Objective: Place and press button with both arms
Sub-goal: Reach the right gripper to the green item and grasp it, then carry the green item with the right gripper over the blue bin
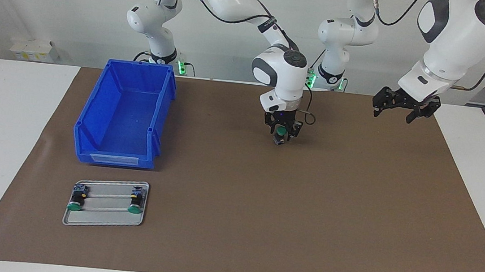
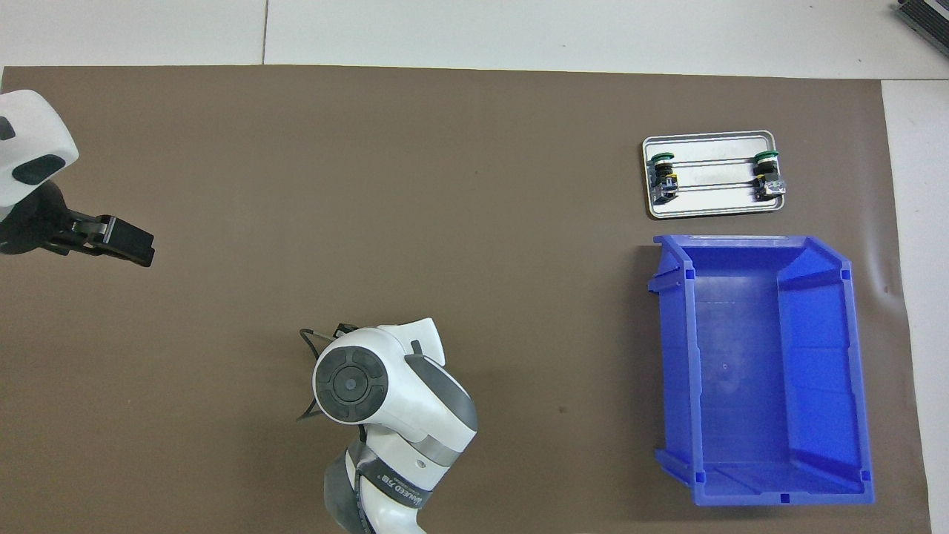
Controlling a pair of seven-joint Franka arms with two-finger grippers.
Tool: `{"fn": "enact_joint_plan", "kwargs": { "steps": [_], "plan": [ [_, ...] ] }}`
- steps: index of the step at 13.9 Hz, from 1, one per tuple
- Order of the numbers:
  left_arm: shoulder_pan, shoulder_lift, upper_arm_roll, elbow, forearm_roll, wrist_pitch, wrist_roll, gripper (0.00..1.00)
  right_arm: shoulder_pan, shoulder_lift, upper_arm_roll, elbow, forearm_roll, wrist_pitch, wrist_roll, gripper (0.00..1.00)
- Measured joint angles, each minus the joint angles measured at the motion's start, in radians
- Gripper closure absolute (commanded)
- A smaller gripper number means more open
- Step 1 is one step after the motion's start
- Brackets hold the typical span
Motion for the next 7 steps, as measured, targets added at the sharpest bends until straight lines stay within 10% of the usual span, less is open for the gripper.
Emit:
{"fn": "enact_joint_plan", "kwargs": {
  "steps": [7],
  "plan": [
    [0.000,-0.001,0.000,-0.004,0.000,0.000,0.000,0.00,-0.108,-0.077,-0.003,0.003,0.009,-0.092,-0.268,1.00]
  ]
}}
